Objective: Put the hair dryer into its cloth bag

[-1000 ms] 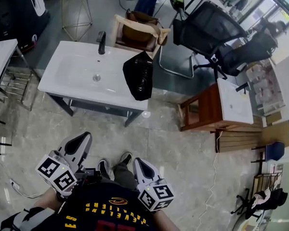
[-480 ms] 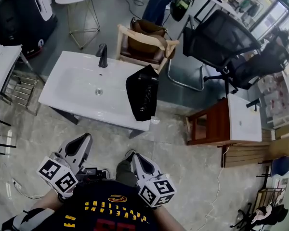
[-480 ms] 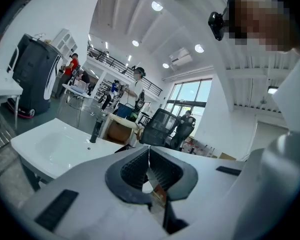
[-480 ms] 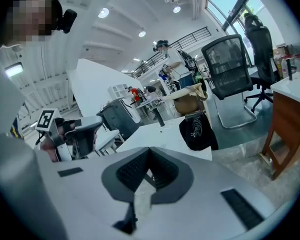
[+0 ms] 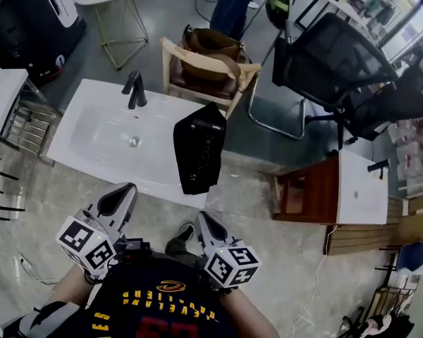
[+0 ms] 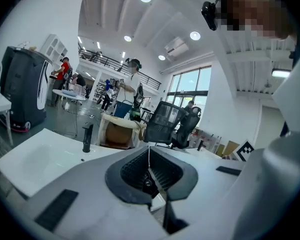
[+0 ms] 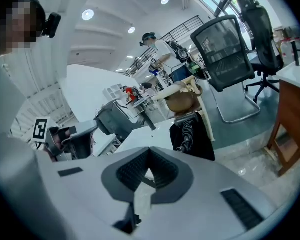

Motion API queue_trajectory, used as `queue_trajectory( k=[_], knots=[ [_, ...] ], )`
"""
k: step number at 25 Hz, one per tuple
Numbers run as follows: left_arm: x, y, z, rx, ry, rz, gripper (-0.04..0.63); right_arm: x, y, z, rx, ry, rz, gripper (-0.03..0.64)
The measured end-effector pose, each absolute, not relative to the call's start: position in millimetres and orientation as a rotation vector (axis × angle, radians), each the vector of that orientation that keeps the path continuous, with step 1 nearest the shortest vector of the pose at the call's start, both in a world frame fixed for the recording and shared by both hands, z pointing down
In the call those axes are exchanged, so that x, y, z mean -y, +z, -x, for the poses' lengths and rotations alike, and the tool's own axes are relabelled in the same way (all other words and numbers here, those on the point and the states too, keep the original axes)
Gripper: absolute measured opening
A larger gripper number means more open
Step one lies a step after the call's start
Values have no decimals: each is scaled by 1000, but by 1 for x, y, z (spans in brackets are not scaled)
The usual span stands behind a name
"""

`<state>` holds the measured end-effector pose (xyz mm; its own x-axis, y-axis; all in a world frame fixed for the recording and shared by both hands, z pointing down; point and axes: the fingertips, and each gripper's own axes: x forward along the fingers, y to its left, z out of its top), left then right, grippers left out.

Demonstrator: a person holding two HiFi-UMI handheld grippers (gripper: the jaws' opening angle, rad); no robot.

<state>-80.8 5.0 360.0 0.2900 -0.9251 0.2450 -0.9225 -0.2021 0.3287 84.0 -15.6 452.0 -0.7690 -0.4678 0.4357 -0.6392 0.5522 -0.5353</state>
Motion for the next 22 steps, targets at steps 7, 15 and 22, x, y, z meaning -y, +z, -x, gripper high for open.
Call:
queue_trajectory(
  k=[7, 15, 22],
  knots=[
    [55, 386, 66, 1621, 21, -2148, 8, 84, 486, -93, 2471, 1003, -962, 8],
    [103, 436, 46, 1463, 150, -2241, 9, 147, 531, -74, 2335, 895, -998, 10],
    [125, 474, 61, 1323, 217, -2195, 132, 178, 569, -47, 2189, 862, -1008, 197]
  ],
)
